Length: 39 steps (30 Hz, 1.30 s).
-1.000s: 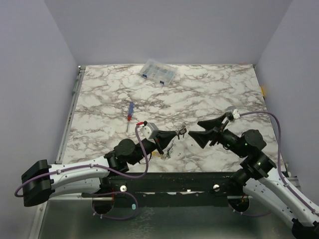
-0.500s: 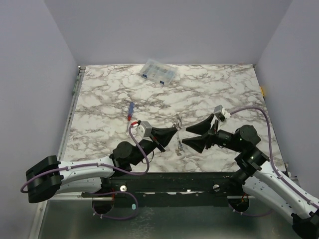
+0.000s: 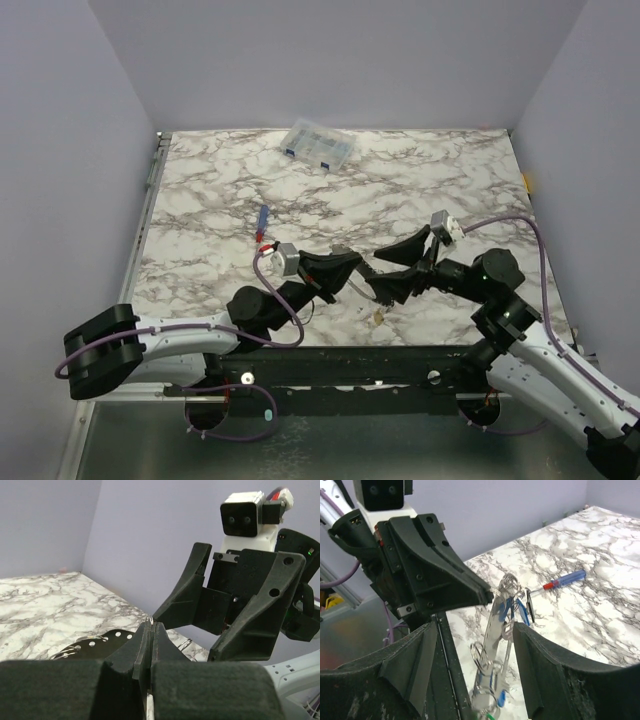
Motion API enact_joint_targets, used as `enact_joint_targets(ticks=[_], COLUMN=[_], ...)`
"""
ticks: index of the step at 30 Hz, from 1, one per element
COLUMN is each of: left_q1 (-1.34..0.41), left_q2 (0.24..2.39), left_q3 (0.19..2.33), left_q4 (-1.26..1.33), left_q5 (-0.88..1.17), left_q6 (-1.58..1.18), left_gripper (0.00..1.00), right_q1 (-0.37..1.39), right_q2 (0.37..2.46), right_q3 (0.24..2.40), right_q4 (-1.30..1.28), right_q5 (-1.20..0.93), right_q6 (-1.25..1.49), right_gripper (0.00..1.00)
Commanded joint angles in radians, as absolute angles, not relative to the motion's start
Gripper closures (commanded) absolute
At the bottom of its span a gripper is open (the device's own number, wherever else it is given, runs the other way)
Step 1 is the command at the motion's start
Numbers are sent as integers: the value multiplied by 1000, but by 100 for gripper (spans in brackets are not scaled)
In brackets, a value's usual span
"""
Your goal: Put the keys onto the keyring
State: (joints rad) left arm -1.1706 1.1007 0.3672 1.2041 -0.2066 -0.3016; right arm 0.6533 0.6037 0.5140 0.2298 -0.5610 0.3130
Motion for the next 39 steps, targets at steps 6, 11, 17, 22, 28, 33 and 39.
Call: enact_joint_targets(ticks=[6,11,17,22,28,33,39], left_q1=[-1165,-1165,-1165,-1165,-1165,-1165,-1165], left_q2=[1213,1246,1253,1252,1248,1252,1264], left_q3=[420,431,437,439,440,435,436], left_q4=[1386,1417,1425,1428,1431,1450,1473], left_q5=[-156,-153,-160,-149,-121,-115,-110], left_q6=[-340,-349,-345,-350,-359,-371,-380], left_gripper=[100,100,100,100,100,100,100], right_q1=[658,657,658,658,658,658,659], right_q2=[681,691,685,684,680,717,744], right_q3=[620,638,660,658,631,628,623], right_q4=[92,59,-41,-70,5,71,117], right_q5=[-440,-418,-449,-454,-437,-426,-417], right_q6=[233,201,156,118,88,114,114], right_gripper=[32,35,35,35,35,38,54])
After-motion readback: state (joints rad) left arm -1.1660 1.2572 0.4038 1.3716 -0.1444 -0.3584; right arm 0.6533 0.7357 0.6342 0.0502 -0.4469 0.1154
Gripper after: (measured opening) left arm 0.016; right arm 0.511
